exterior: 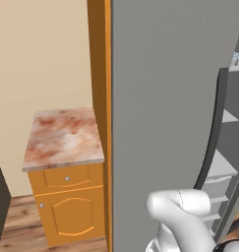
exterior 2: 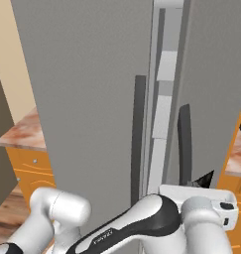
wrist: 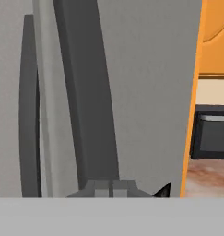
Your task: Open the freezer door, pick up the ice cube tray from the freezer, and place it on the dining counter.
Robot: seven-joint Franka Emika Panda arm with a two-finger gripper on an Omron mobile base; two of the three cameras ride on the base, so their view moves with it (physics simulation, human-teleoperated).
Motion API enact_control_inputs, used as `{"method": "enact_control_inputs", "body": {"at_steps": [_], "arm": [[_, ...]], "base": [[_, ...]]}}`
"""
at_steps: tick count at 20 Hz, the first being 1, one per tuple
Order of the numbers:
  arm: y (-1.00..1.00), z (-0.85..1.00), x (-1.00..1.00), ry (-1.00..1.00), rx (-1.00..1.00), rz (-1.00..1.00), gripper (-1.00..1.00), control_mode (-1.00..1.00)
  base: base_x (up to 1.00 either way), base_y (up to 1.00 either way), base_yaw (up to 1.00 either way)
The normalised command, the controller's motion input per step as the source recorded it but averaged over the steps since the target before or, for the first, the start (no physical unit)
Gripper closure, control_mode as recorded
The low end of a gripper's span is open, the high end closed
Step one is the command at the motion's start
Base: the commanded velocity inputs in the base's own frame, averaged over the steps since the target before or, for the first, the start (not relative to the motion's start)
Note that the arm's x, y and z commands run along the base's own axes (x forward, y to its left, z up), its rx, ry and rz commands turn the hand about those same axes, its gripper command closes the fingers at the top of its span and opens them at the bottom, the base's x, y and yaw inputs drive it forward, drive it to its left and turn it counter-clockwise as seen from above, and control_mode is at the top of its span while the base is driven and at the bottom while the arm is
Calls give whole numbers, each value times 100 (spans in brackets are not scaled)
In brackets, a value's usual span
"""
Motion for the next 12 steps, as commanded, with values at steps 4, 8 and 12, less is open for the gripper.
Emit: {"method": "enact_control_inputs", "body": {"at_steps": [4, 8, 12], "arm": [[-33, 5, -45, 0, 0, -10, 100, -100], [-6, 14, -56, 1, 0, -15, 100, -100], [42, 44, -62, 7, -2, -27, 100, -100]], "base": [[0, 0, 0], [0, 0, 0], [0, 0, 0]]}}
